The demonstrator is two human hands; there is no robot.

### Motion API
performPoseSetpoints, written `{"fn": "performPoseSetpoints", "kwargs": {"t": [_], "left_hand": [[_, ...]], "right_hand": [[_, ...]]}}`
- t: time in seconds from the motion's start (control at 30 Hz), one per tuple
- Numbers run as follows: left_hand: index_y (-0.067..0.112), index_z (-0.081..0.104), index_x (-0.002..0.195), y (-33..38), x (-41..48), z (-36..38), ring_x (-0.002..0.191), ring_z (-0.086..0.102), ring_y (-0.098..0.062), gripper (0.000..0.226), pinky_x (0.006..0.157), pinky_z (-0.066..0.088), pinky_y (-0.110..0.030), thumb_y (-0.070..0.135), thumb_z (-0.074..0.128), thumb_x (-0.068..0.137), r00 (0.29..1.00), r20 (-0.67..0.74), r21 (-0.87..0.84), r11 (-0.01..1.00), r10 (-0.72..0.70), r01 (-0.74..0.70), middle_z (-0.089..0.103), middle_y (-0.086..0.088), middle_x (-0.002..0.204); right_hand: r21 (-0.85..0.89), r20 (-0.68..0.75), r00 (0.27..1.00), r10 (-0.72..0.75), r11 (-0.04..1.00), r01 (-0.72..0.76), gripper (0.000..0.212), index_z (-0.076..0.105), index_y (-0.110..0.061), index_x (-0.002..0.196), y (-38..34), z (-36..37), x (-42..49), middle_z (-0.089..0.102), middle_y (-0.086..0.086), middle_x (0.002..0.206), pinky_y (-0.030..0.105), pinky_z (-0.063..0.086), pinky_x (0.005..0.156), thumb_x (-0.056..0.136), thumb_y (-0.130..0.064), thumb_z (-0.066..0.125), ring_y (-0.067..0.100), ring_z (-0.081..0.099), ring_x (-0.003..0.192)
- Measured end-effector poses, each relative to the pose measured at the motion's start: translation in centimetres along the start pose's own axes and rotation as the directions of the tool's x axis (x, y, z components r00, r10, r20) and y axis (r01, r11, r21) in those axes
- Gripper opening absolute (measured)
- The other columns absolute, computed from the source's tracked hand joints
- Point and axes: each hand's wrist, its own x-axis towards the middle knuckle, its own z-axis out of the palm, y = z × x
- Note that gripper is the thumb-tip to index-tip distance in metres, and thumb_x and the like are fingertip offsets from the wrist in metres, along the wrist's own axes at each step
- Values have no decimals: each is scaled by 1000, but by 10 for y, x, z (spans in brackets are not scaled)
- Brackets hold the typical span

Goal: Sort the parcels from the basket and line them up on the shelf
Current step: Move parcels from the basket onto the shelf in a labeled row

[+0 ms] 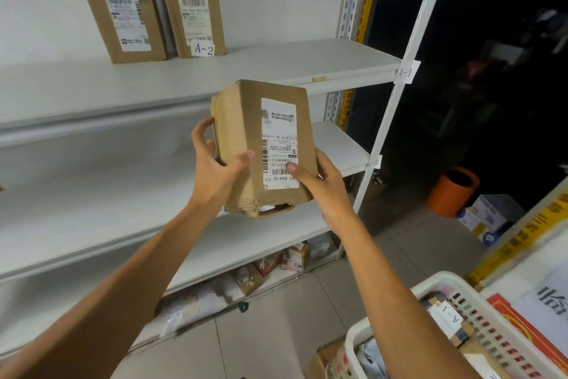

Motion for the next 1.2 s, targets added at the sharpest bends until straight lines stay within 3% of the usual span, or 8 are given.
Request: {"fn": "performPoseSetpoints", "kwargs": {"t": [0.2,0.33,0.47,0.53,0.7,0.87,0.97,1.2], "left_hand": [[30,29,134,-3,19,-20,108,62,-21,96,76,56,-25,59,76,55,1000,8,-54,998,-19,20,50,-6,130],[35,22,148,0,36,-27,121,55,-18,108,96,50,-40,74,69,58,993,107,17,999,-43,42,44,9,141],[37,10,152,9,48,-21,112,59,2,96,88,49,-17,63,61,76,977,211,63,998,-17,4,42,25,141],[32,11,153,18,56,-13,110,58,8,83,83,50,-13,47,61,87,977,210,46,998,23,-34,38,19,146],[42,28,146,35,82,-2,115,60,-24,83,82,57,-40,58,67,74,987,161,27,1000,0,-5,54,-8,132],[52,15,142,55,107,12,107,61,-6,95,76,55,-20,67,65,64,982,187,78,997,-9,-6,56,1,131],[52,9,146,64,123,12,118,56,-12,95,87,56,-29,64,60,67,980,201,134,991,-10,-17,44,2,146],[48,15,146,68,164,5,108,64,-13,102,74,57,-24,46,74,63,981,187,80,994,54,-70,57,-2,134]], "right_hand": [[168,53,998,-22,986,13,57,47,-32,138,-4,23,6,66,-3,124,42,57,84,87,-20,68,19,64,113],[121,-7,993,-114,986,114,54,50,-43,128,-15,25,10,66,-8,123,44,54,94,80,-29,72,14,62,115],[94,-54,982,-180,978,185,55,48,-42,128,-29,15,25,65,-11,120,30,56,86,81,-27,72,7,63,110],[89,-67,979,-190,977,196,54,49,-42,126,-36,11,32,65,-14,117,29,57,86,80,-31,72,5,64,108],[129,-87,972,-220,965,230,52,52,-28,132,-52,3,57,68,-12,114,29,58,83,85,-23,73,7,66,105],[171,-82,966,-244,952,255,55,53,-28,133,-67,-2,86,68,-10,116,28,58,83,83,-25,75,9,67,104],[200,-89,962,-258,942,271,53,55,-27,131,-73,1,103,69,-7,115,27,58,82,83,-23,75,10,68,103],[179,-113,945,-307,929,323,52,54,-28,131,-81,18,147,69,-10,113,19,55,78,83,-25,75,3,67,99]]}}
